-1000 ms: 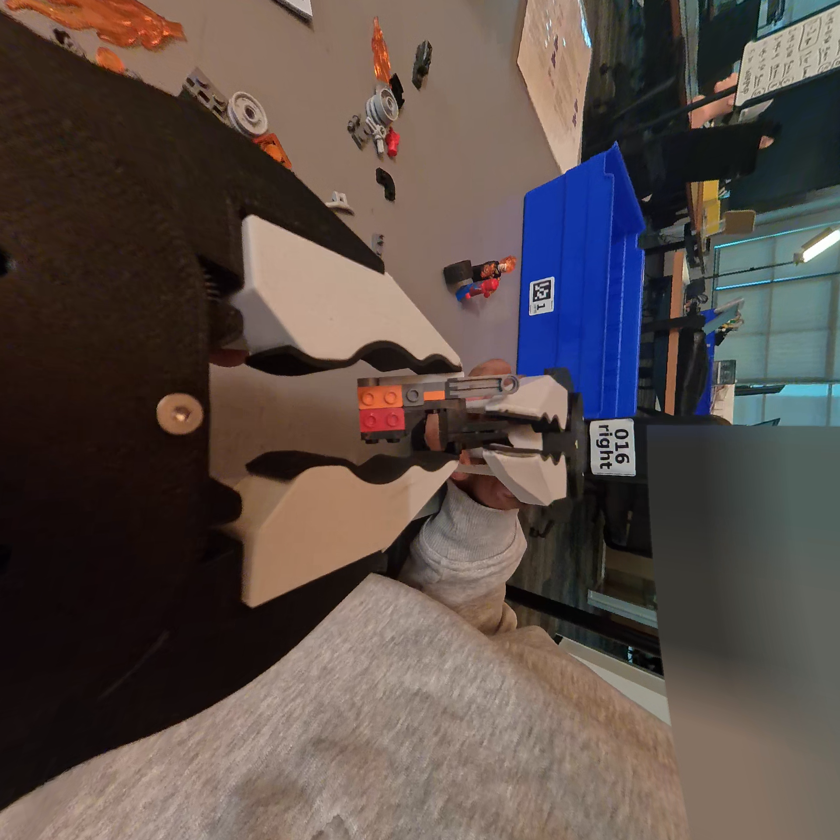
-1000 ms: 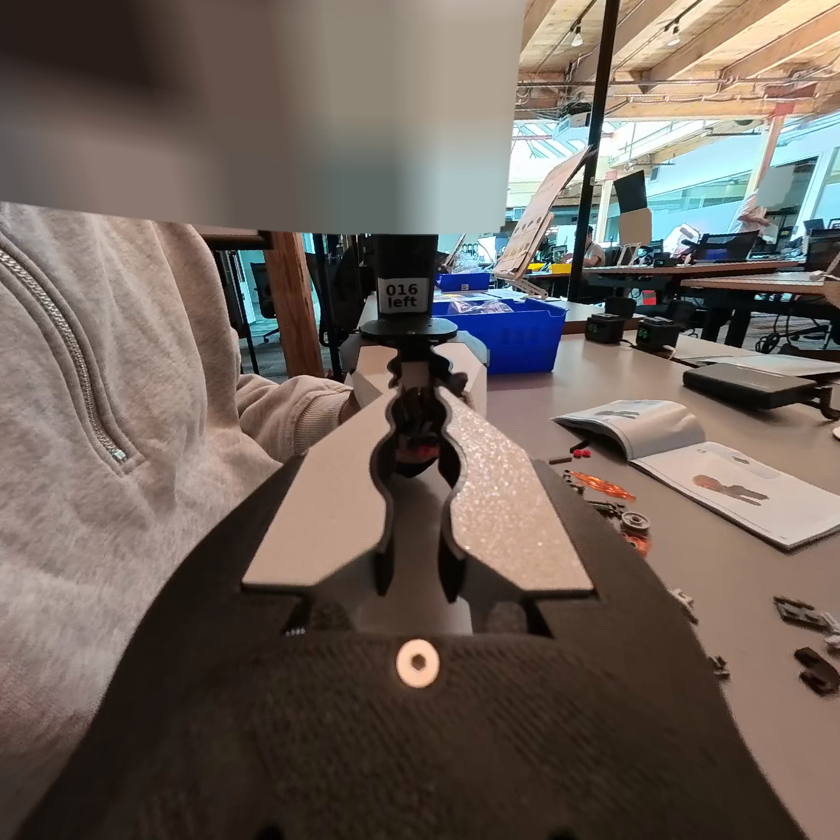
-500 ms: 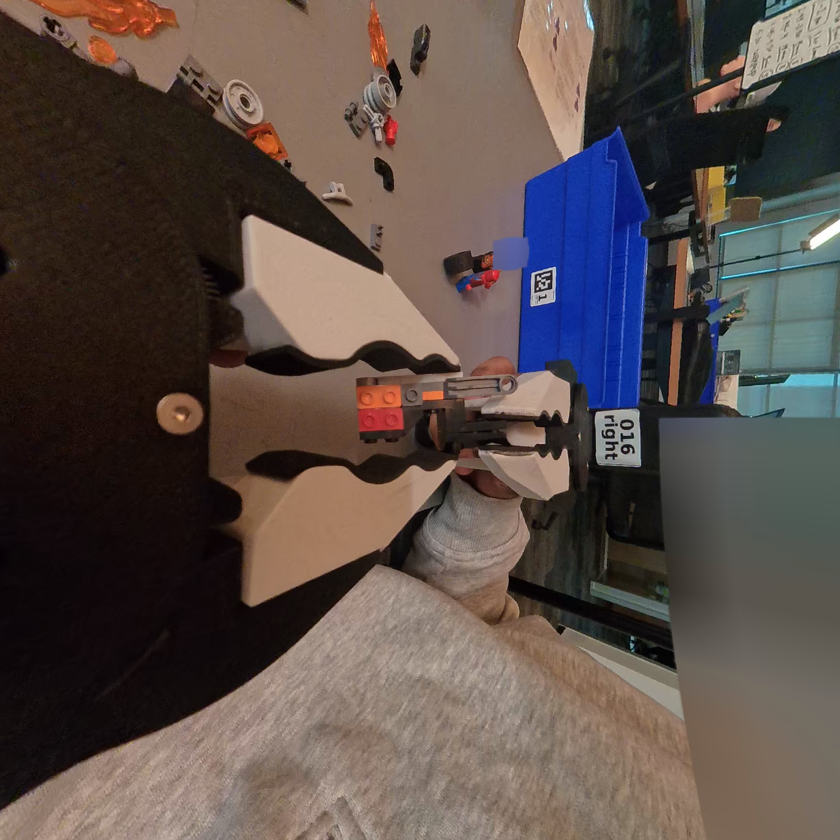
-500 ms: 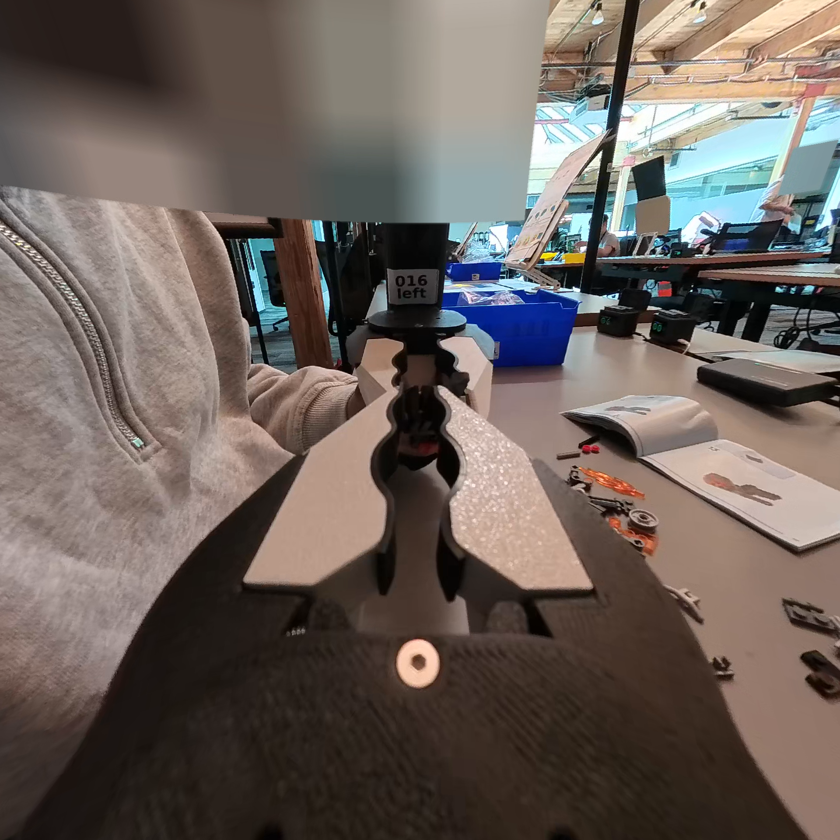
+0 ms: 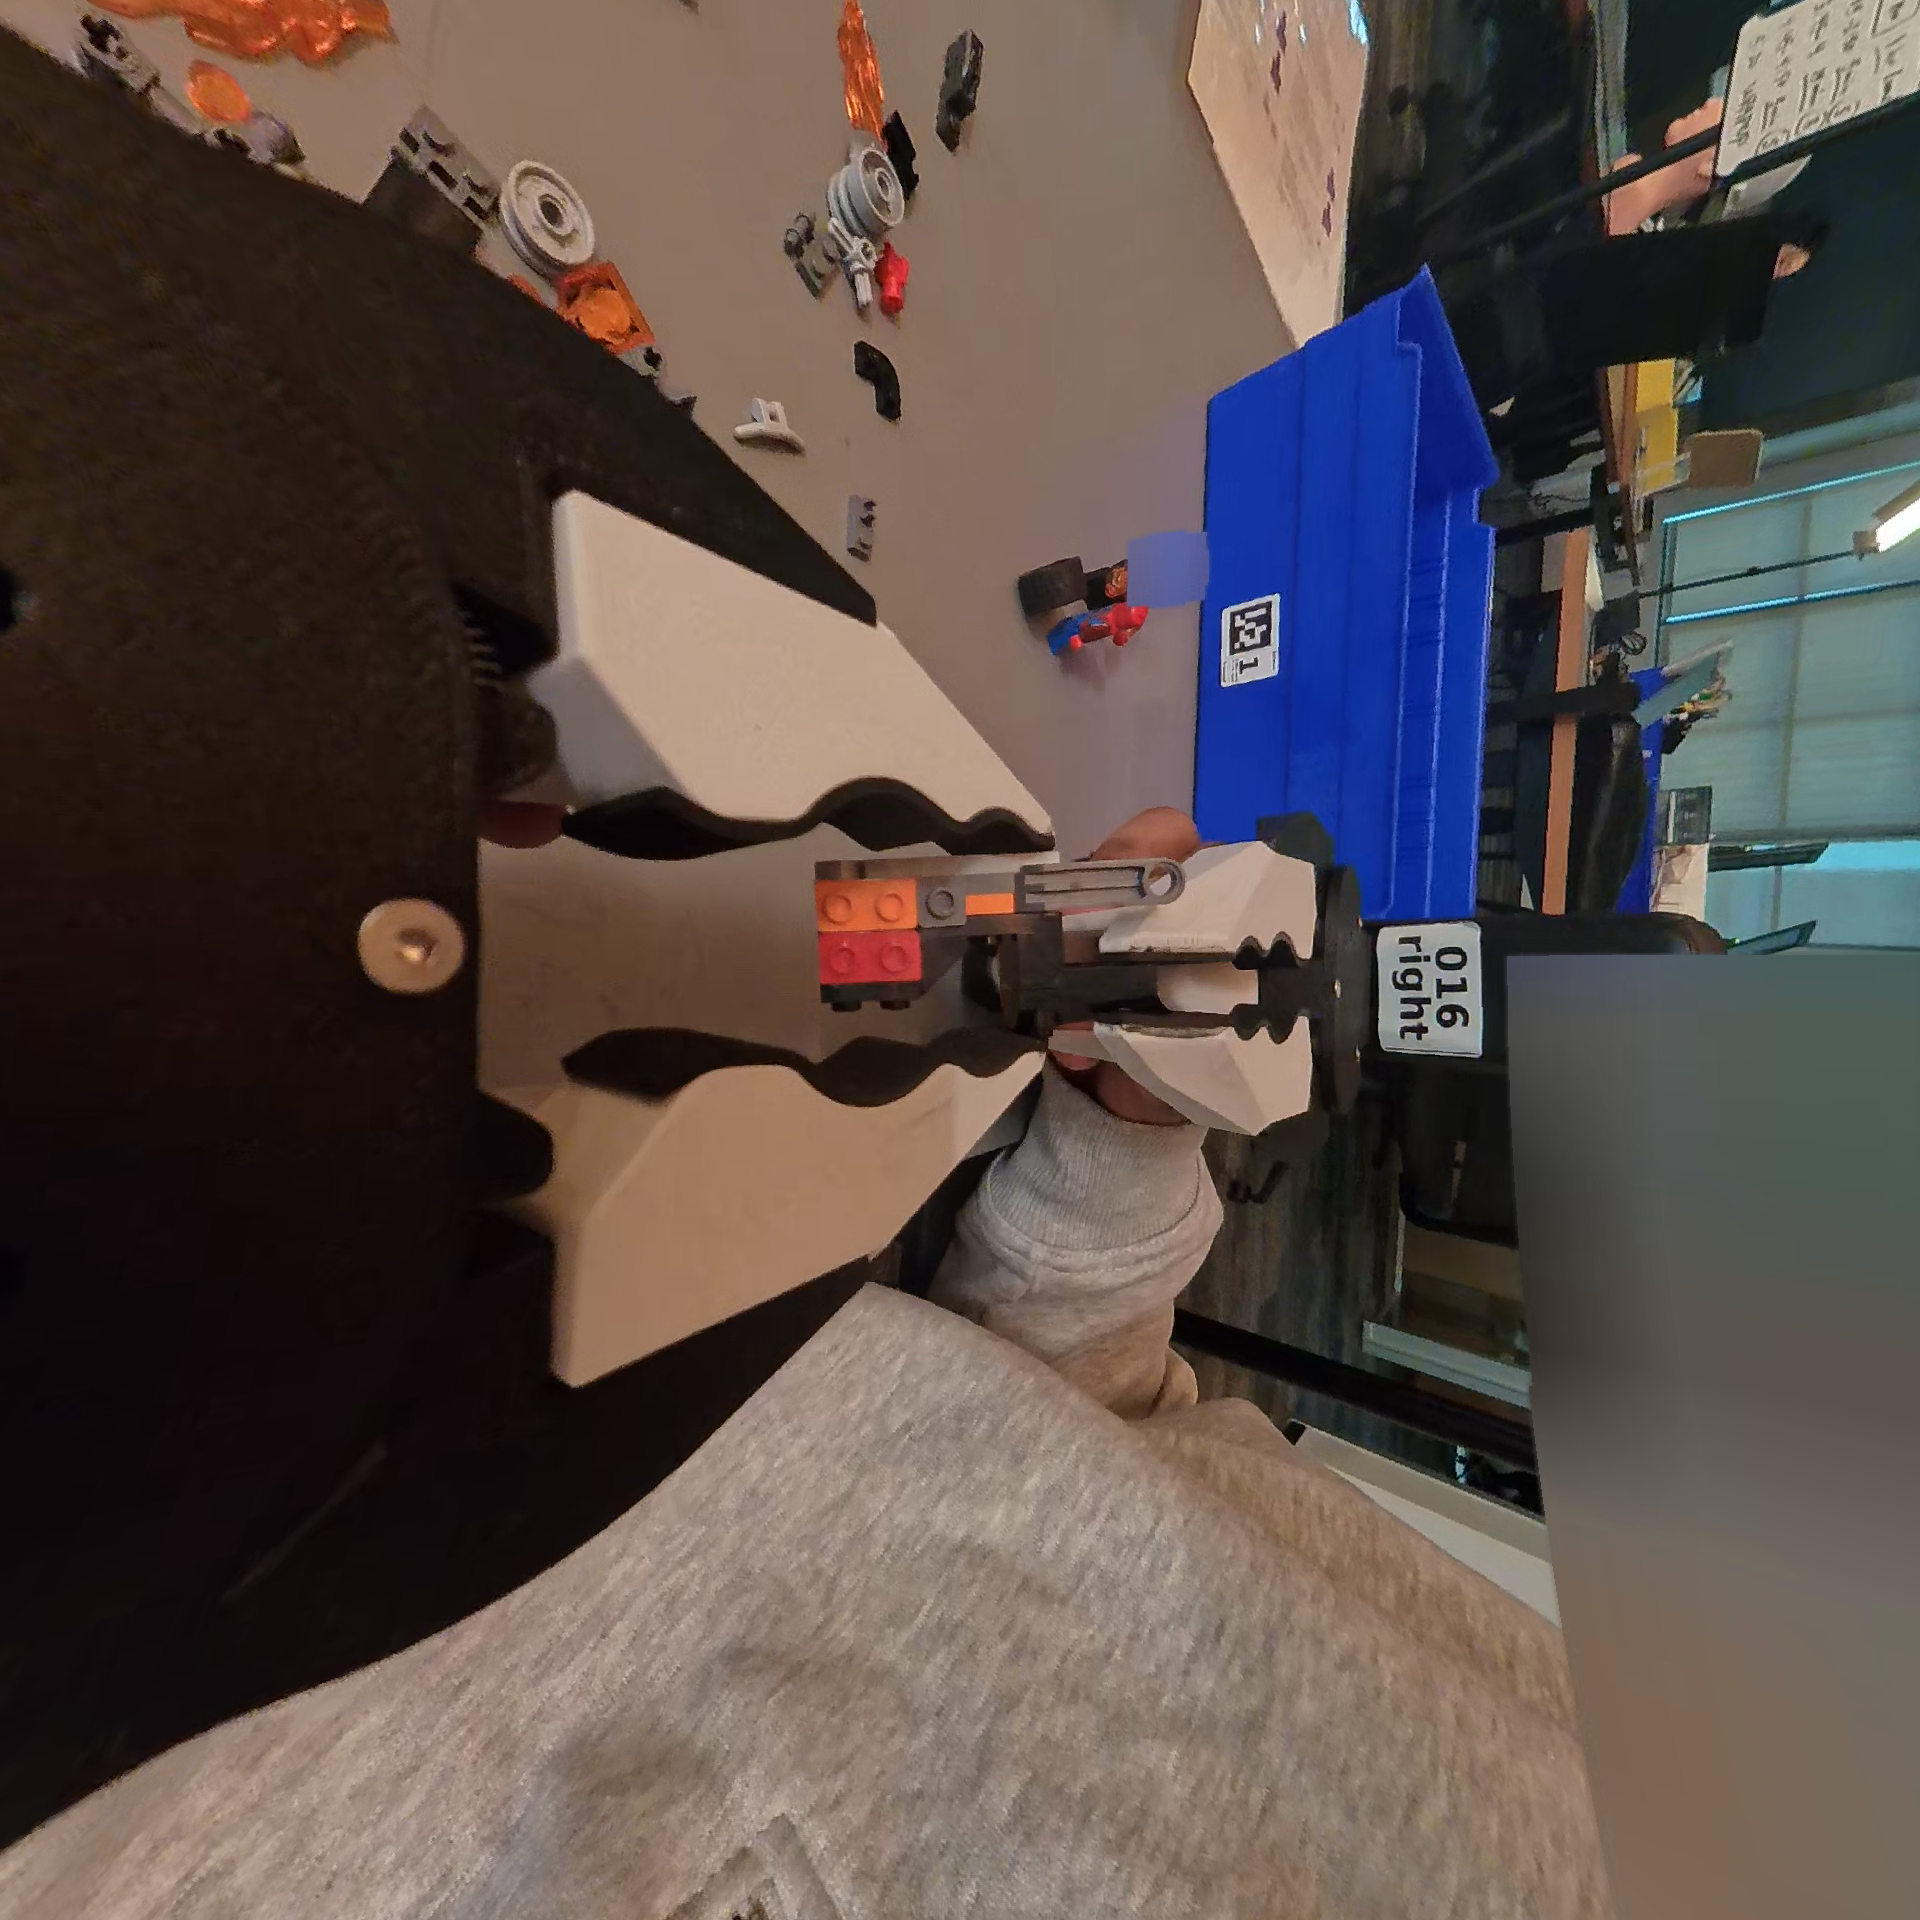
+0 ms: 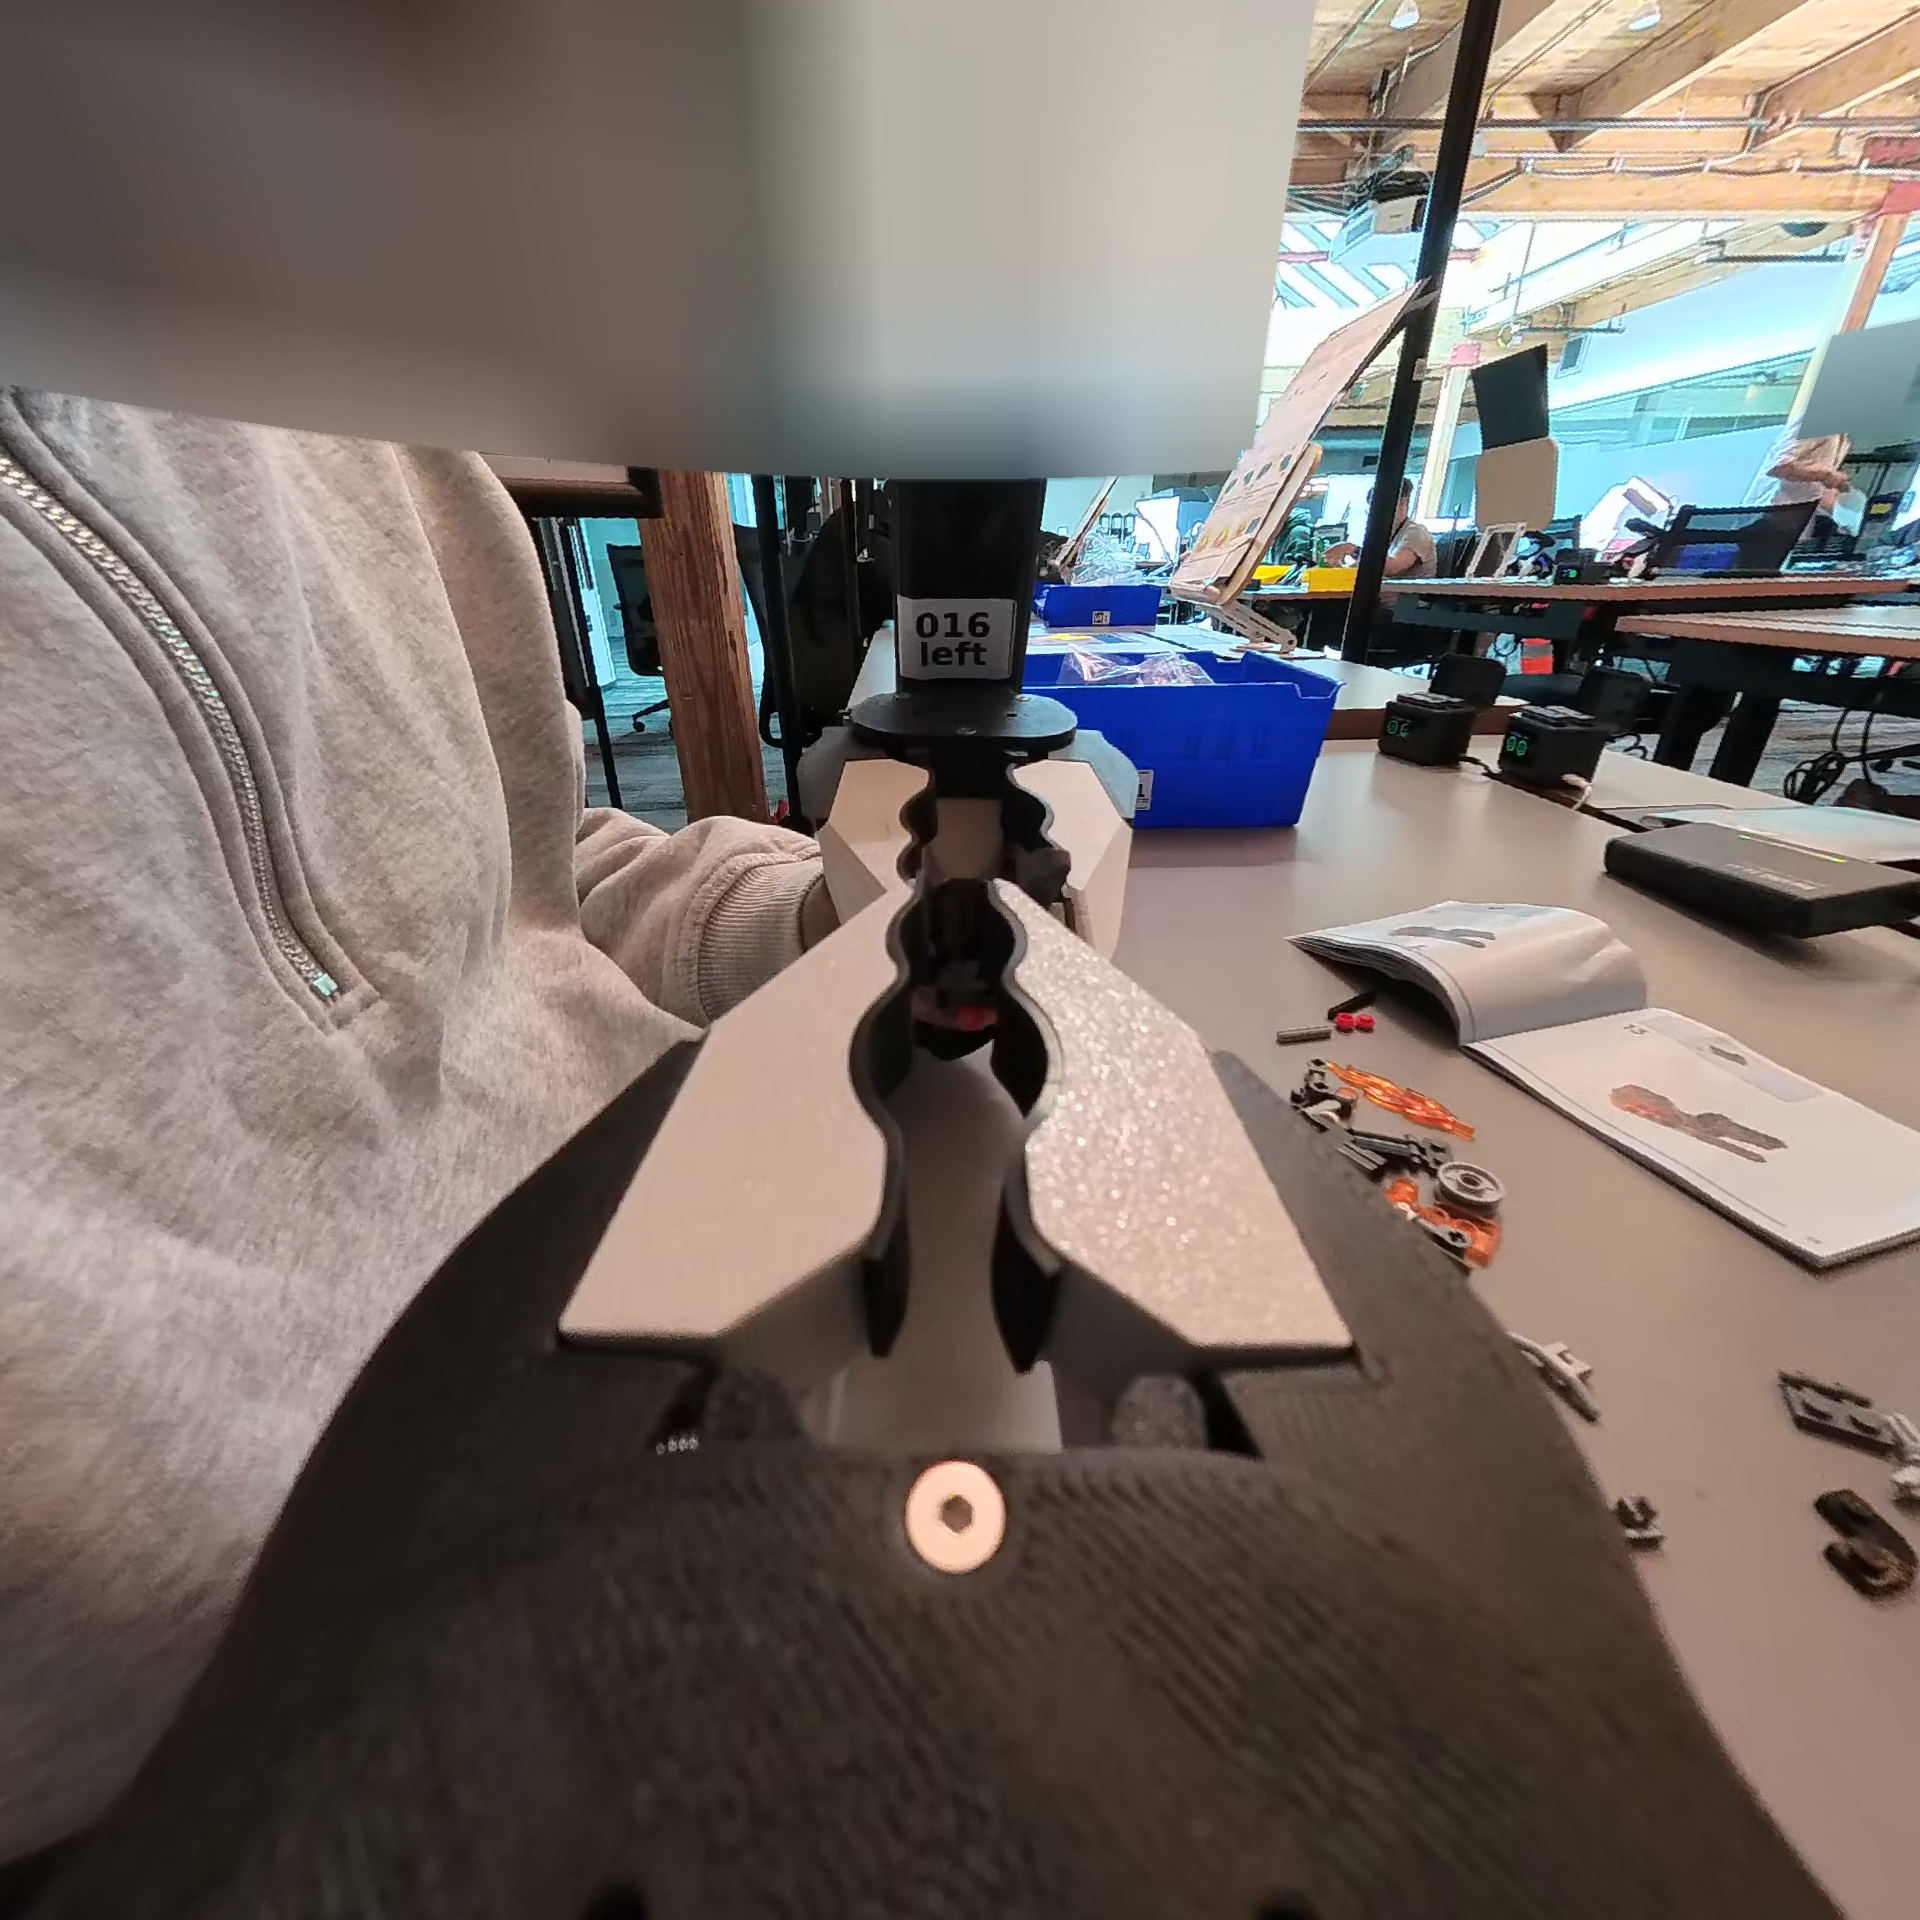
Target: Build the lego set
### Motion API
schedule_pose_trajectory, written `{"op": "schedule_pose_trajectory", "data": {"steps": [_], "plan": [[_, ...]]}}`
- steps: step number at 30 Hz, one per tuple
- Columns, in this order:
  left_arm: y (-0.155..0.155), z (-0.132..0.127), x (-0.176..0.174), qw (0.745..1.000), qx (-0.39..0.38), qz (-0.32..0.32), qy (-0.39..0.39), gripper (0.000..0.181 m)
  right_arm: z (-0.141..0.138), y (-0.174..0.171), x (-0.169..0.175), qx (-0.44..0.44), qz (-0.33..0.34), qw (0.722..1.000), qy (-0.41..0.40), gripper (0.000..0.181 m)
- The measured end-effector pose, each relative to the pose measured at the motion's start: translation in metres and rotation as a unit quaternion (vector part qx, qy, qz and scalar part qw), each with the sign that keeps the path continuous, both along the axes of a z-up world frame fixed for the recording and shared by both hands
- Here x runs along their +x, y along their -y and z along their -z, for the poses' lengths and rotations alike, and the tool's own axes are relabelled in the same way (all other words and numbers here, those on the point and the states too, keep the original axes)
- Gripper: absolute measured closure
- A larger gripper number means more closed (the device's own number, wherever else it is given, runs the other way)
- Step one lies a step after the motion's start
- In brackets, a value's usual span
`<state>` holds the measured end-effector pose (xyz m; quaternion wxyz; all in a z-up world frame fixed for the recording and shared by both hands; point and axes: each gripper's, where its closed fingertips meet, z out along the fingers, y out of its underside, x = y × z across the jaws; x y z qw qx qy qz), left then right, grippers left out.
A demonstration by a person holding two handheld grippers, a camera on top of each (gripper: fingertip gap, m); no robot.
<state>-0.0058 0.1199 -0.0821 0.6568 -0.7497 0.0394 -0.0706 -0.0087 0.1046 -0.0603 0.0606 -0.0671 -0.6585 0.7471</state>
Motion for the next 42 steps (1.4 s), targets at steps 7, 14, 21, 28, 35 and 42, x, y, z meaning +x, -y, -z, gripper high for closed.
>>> {"op": "schedule_pose_trajectory", "data": {"steps": [7,14,21,28,35,42], "plan": [[0.0,0.0,0.001,1.0,-0.001,0.001,0.0,0.15,0.0,0.0,0.001,0.0,-0.003,1.0,-0.003,0.173],[-0.001,0.0,0.0,1.0,0.0,-0.001,0.0,0.15,-0.001,0.0,0.0,-0.006,-0.002,1.0,0.0,0.174],[-0.001,0.0,0.0,1.0,0.0,-0.004,-0.004,0.149,-0.002,-0.001,0.0,-0.01,-0.002,1.0,0.002,0.174],[-0.002,0.0,-0.004,1.0,0.009,-0.022,-0.019,0.149,-0.002,-0.003,-0.003,-0.013,0.008,1.0,-0.004,0.172],[0.001,-0.004,-0.006,1.0,0.023,-0.021,-0.005,0.149,-0.006,-0.006,-0.004,-0.026,0.017,0.999,-0.011,0.16],[0.003,-0.008,-0.008,0.999,0.041,-0.023,-0.003,0.149,-0.011,-0.01,-0.005,-0.041,0.022,0.999,-0.016,0.163]]}}
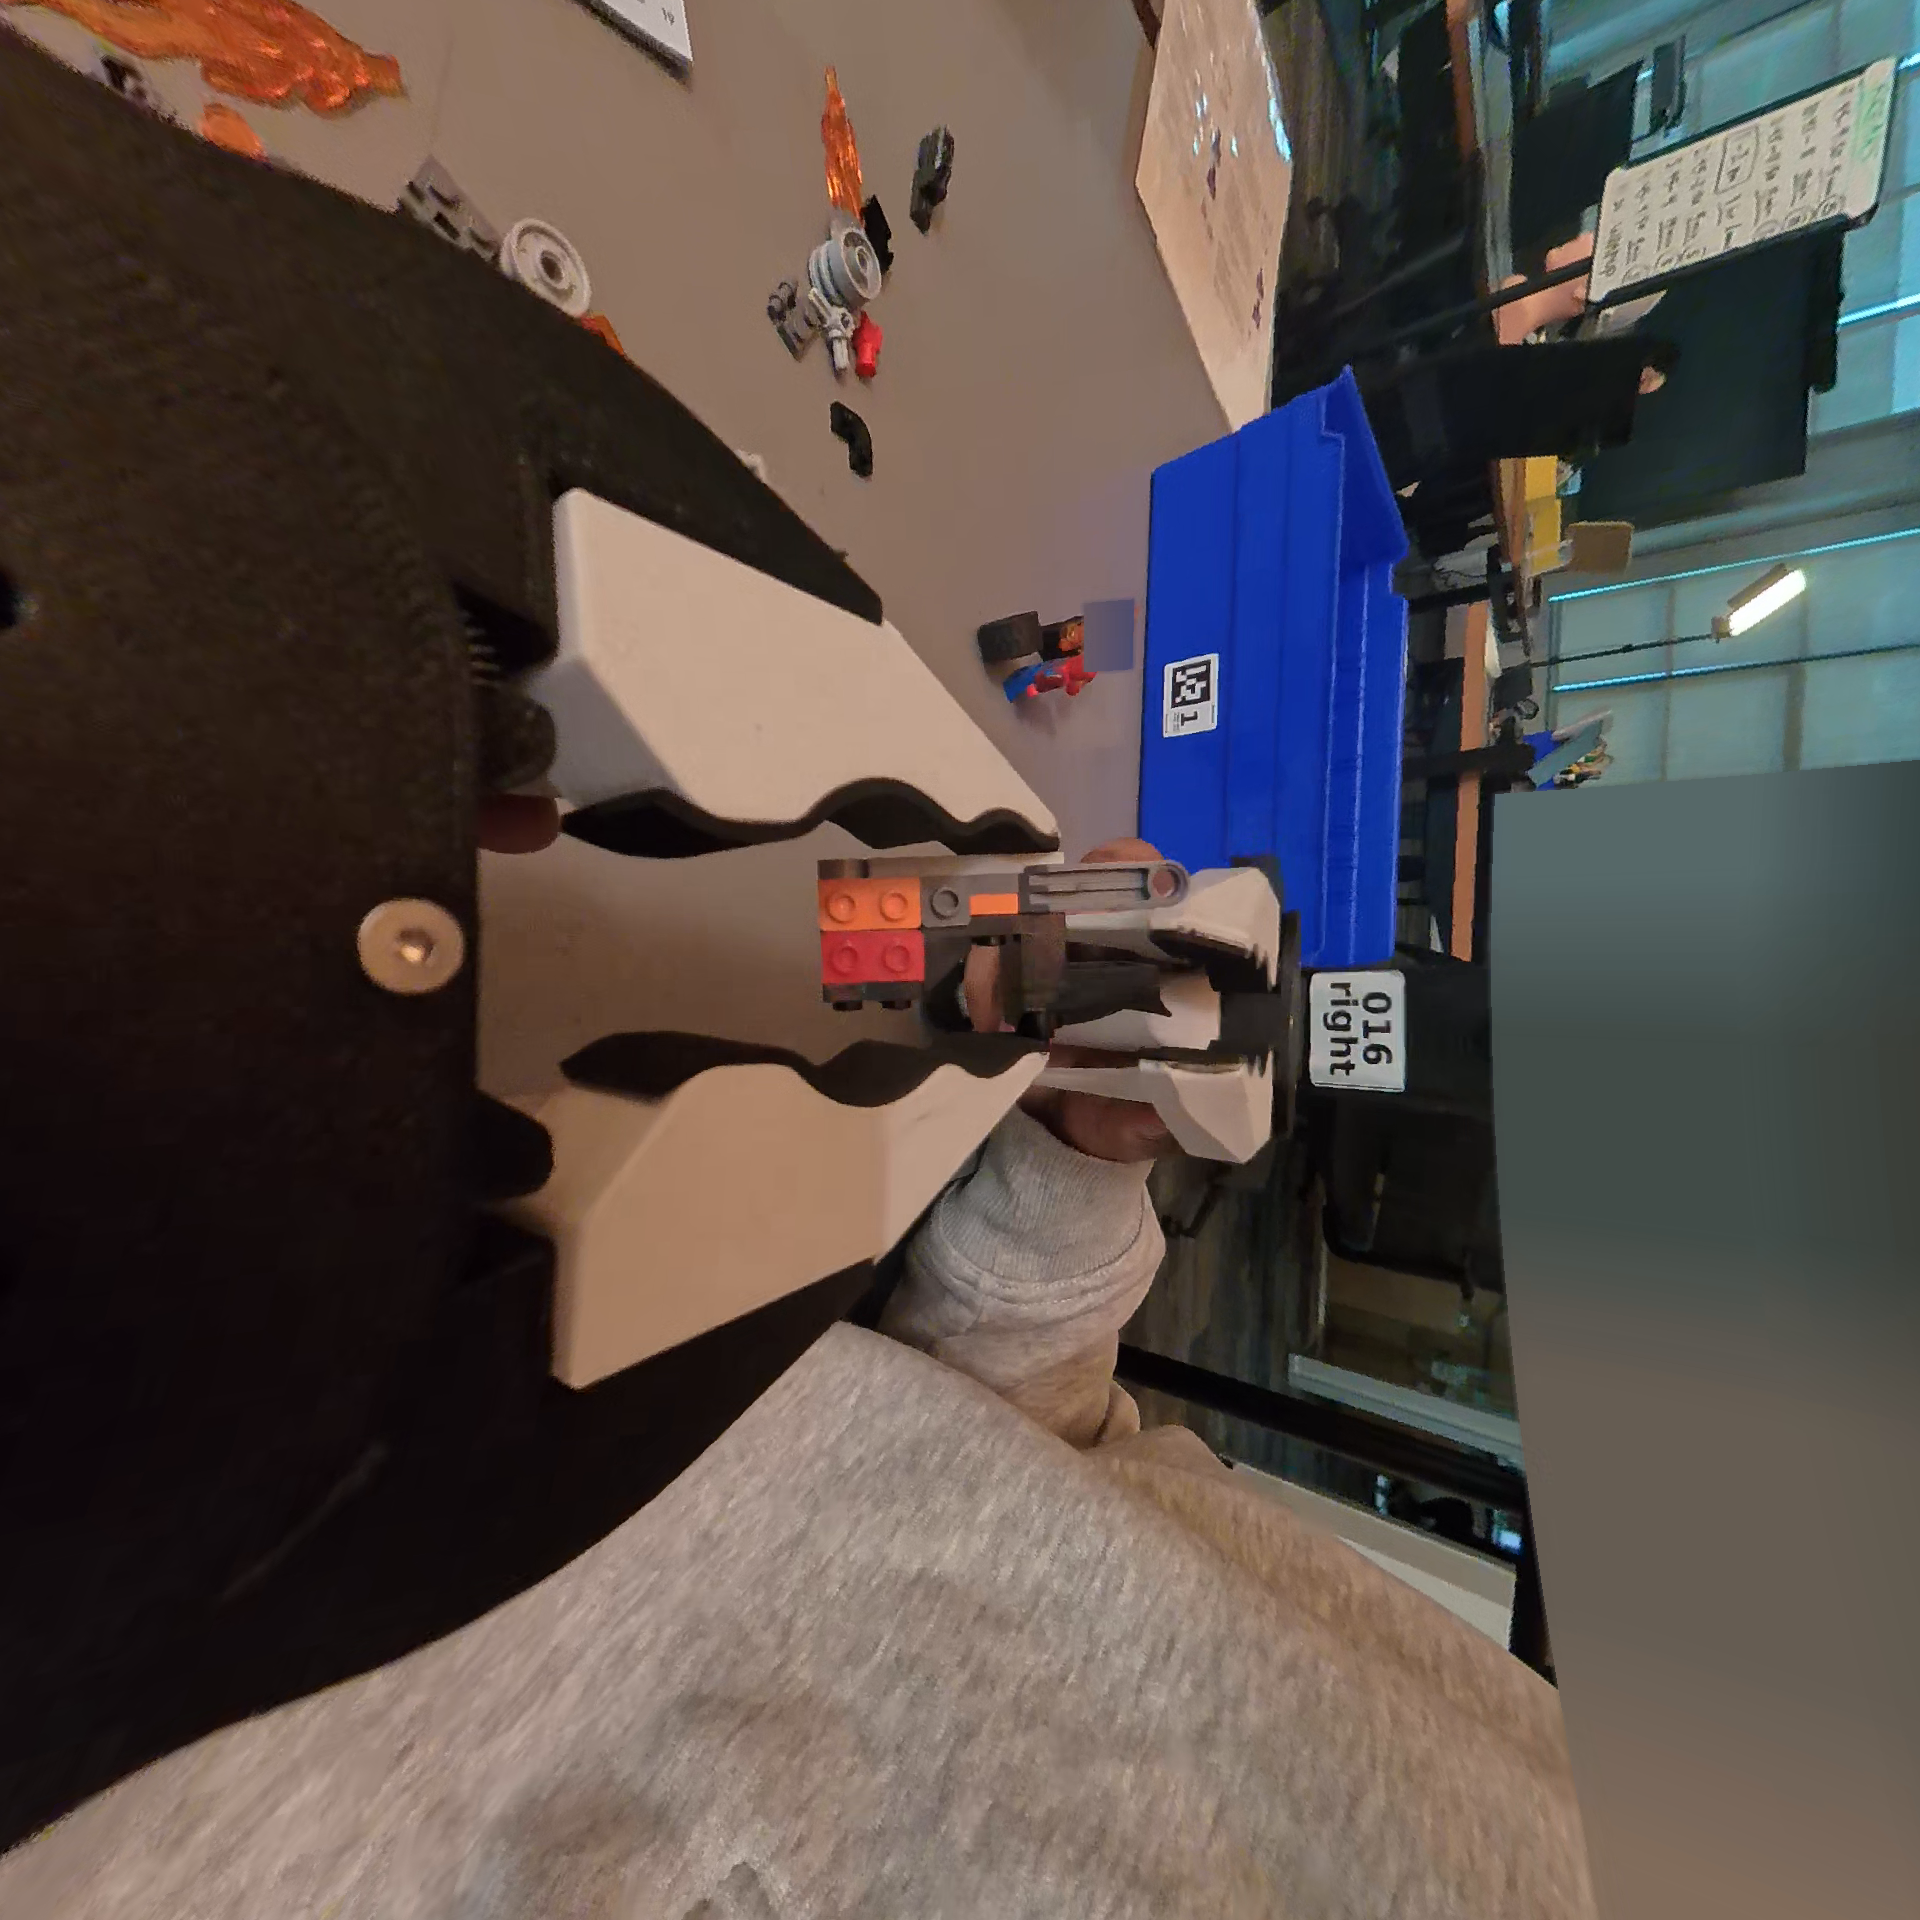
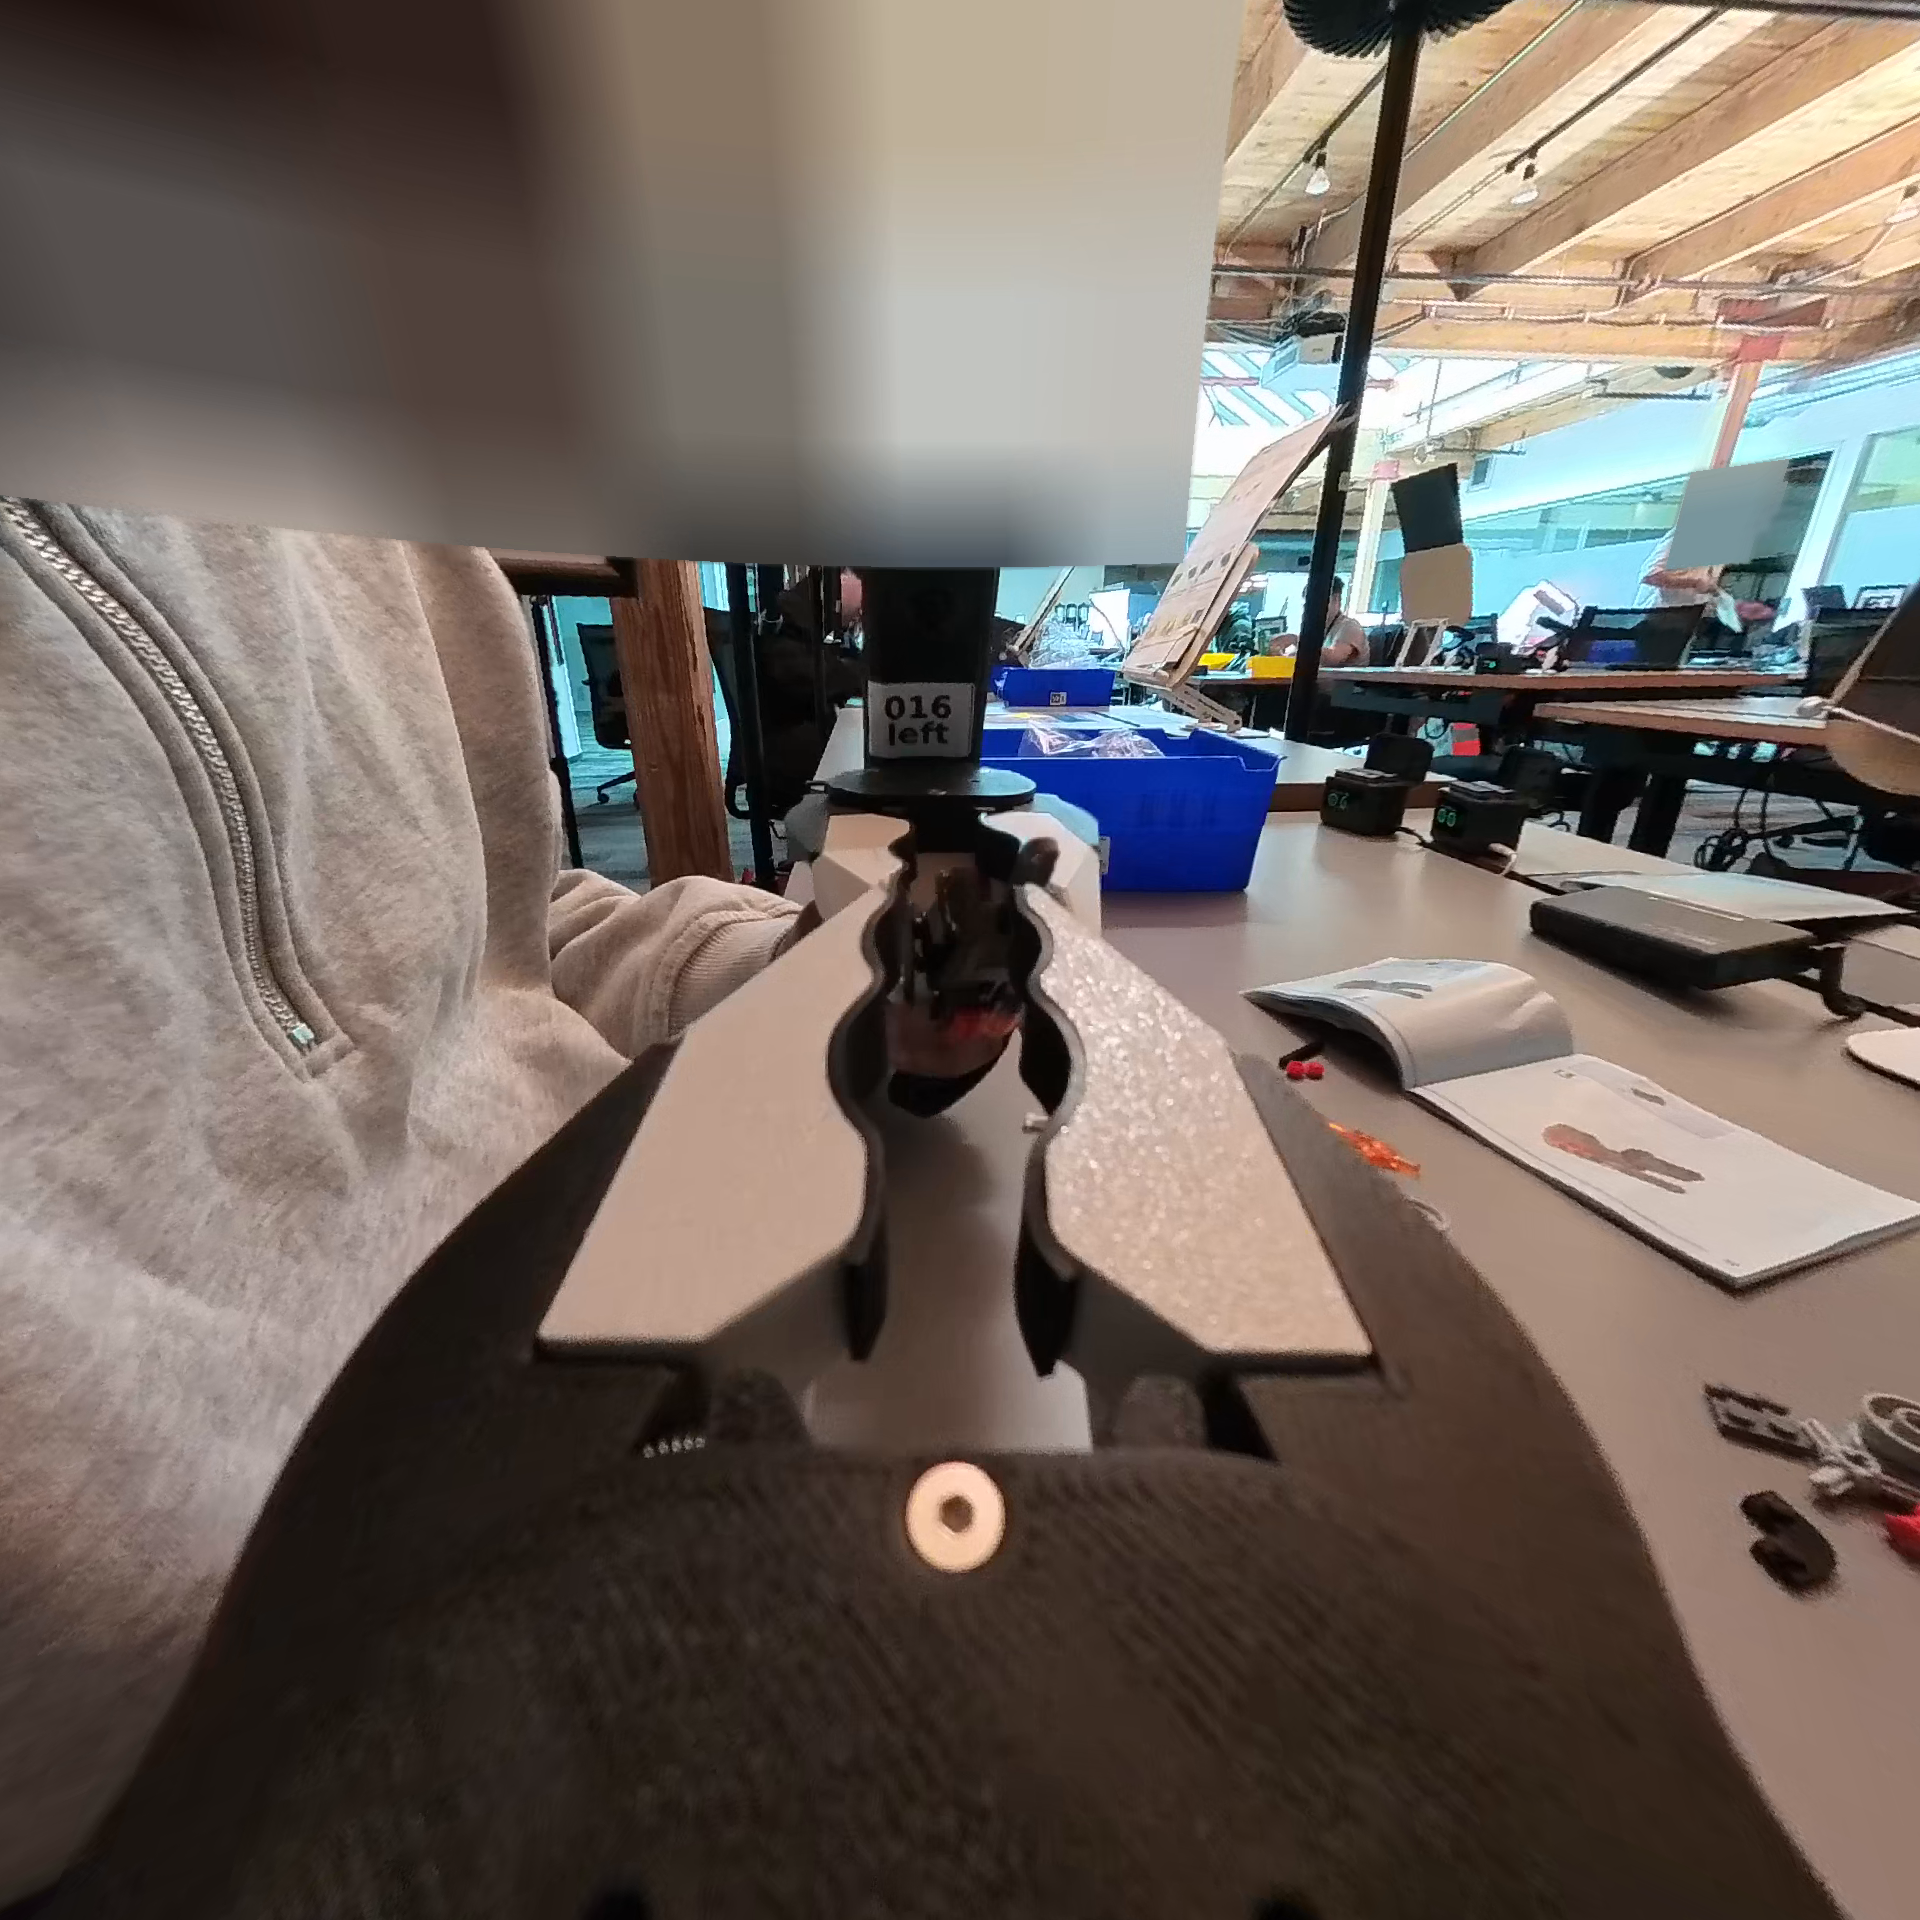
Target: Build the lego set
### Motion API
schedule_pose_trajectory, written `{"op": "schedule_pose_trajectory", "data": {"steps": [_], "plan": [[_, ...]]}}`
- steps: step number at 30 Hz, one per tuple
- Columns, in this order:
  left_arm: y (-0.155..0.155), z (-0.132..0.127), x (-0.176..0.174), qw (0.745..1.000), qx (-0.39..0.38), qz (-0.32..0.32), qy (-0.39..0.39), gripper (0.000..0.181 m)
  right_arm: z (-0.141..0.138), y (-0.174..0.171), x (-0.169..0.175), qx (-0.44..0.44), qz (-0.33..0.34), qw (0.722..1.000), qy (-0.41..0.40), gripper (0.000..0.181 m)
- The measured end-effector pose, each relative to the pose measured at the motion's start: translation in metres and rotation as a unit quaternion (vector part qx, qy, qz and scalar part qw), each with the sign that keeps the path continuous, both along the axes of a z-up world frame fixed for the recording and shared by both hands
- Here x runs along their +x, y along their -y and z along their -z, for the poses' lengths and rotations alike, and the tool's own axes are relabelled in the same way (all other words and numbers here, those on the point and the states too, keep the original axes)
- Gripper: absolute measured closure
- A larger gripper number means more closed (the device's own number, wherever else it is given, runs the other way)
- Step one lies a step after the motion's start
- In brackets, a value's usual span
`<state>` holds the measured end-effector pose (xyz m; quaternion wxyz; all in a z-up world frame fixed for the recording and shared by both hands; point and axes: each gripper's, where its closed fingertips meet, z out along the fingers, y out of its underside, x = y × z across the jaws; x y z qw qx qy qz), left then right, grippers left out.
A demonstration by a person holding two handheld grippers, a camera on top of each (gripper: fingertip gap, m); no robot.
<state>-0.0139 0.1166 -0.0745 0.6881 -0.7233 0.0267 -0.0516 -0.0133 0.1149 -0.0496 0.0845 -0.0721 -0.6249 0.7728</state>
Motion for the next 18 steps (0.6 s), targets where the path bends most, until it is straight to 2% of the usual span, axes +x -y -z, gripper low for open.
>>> {"op": "schedule_pose_trajectory", "data": {"steps": [10,18], "plan": [[0.008,-0.019,-0.004,0.996,0.083,-0.001,-0.018,0.149,-0.015,-0.013,-0.003,-0.048,0.028,0.998,-0.017,0.167],[0.009,-0.018,-0.01,0.996,0.081,0.002,0.034,0.15,-0.015,-0.011,-0.005,-0.047,0.04,0.998,-0.023,0.169]]}}
